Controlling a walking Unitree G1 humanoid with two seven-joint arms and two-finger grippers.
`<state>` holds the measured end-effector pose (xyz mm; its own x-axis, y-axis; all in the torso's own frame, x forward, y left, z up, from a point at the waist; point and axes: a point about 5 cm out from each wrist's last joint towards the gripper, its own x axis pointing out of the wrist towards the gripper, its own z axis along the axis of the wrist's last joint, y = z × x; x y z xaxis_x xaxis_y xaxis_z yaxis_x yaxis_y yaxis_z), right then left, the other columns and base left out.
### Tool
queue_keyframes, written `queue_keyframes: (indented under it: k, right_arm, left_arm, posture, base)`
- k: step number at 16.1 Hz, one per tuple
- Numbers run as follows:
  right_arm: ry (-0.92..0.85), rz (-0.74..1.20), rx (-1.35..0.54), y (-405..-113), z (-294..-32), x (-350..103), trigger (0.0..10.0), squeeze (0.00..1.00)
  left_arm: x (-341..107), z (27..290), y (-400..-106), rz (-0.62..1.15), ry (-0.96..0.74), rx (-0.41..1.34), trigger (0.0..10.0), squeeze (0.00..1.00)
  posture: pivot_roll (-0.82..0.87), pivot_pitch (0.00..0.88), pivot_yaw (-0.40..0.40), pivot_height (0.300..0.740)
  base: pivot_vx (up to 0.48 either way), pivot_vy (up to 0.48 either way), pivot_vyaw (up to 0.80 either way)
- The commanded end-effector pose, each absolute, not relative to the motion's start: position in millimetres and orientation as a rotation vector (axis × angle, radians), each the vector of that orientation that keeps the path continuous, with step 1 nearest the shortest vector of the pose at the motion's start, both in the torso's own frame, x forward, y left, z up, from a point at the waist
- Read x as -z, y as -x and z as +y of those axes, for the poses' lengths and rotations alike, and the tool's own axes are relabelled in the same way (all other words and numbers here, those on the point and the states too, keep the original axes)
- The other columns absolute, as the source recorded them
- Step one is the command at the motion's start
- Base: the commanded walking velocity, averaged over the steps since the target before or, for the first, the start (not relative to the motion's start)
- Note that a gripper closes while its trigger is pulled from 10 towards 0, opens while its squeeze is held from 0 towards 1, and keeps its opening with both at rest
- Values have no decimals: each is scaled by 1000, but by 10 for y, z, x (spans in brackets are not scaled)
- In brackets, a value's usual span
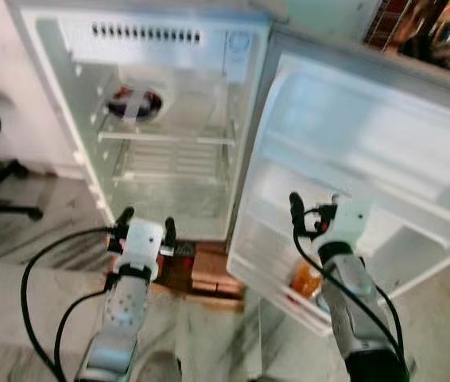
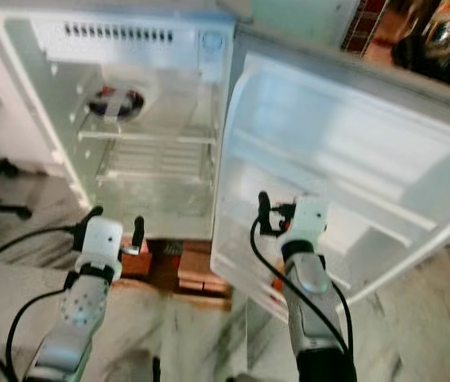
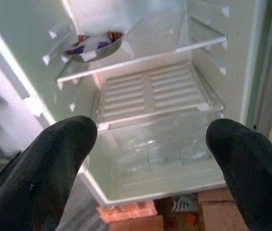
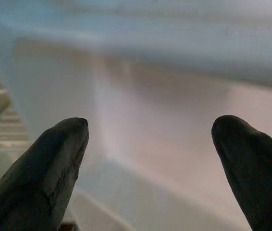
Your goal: Restocking fridge
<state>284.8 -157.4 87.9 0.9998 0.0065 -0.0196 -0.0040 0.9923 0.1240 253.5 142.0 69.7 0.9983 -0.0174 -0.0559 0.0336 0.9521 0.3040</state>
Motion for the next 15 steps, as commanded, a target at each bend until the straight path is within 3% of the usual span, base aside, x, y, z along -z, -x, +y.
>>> queue_keyframes:
  k: [1,15]
  right_arm:
    - [-120,25,11,-2843,-1613,-859,10000,0]
    - [-100,-8,-55,-2978,-1479,-967,10000,0]
  left_arm:
    - [-652,1424,-2511,76,-323,23,10000,0]
    - [-673,1513,-2597,94,-335,-28,10000,0]
  posture:
    - [195,50,-76,740]
    - [226,56,-75,740]
  base:
    - [-345,0,0]
    - [-301,0,0]
